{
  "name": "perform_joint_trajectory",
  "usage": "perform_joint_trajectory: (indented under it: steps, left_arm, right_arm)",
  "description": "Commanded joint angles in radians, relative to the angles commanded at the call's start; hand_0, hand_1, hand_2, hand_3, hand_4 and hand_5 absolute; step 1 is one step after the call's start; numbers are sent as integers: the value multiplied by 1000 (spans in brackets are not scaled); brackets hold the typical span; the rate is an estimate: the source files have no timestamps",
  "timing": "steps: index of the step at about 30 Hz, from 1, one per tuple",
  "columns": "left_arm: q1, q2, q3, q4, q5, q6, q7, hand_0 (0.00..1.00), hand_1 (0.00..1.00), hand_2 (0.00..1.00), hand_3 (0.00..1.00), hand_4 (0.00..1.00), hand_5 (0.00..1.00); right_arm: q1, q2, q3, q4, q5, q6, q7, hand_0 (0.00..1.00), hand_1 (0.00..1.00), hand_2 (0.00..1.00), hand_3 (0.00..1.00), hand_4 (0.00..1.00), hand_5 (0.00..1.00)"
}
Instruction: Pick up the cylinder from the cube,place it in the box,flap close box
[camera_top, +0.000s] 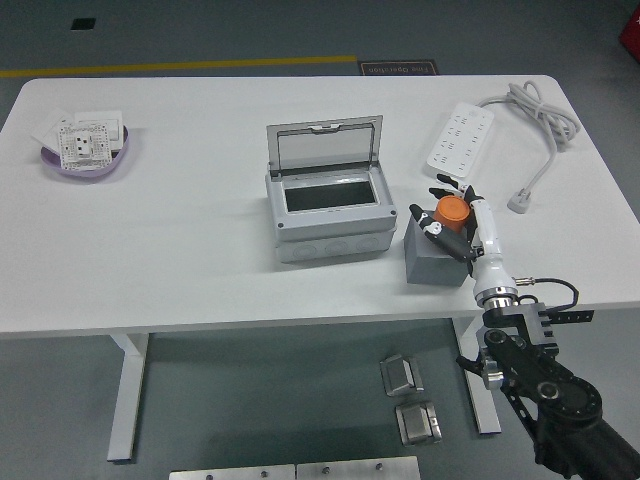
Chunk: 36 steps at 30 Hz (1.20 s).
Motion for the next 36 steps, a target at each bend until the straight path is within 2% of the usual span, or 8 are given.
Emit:
perform_joint_trajectory:
  steps: [7,8,13,14,19,20,25,36]
  left_arm:
    - [1,0,0,0,2,0,0,684,657,575,596,494,15]
    - [1,0,0,0,1,0,0,685,658,576,597,494,9]
    - [1,0,3,0,-2,0,0,685,658,576,597,494,9]
    - [1,0,4,0,-3,0,0,684,658,575,598,496,7]
    - [1,0,8,0,-8,1,0,684,658,575,598,496,7]
    - [1,0,9,0,-9,1,0,685,658,575,598,496,8]
    - [0,0,11,0,-12,2,0,685,658,575,598,496,8]
    - [0,-3,15,0,-17,3,1,685,658,576,598,498,7]
  right_arm:
    - [-2,1,-2,-1,13,-1,3,748,742,665,722,801,221]
    - [-2,1,-3,-1,15,-2,4,740,728,641,682,542,65]
    - [-2,0,-3,4,-1,-16,-8,740,728,641,682,542,65]
    - [-2,0,-3,5,-5,-19,-10,735,710,612,645,135,30]
    - [-2,1,-1,9,-27,-30,-24,735,710,612,645,135,30]
    - [-2,1,-2,10,-31,-31,-27,751,671,566,538,12,2]
    - [1,1,-4,15,-50,-40,-36,751,671,566,538,12,2]
    - [14,-8,-8,40,-108,-69,-57,756,580,487,338,76,2]
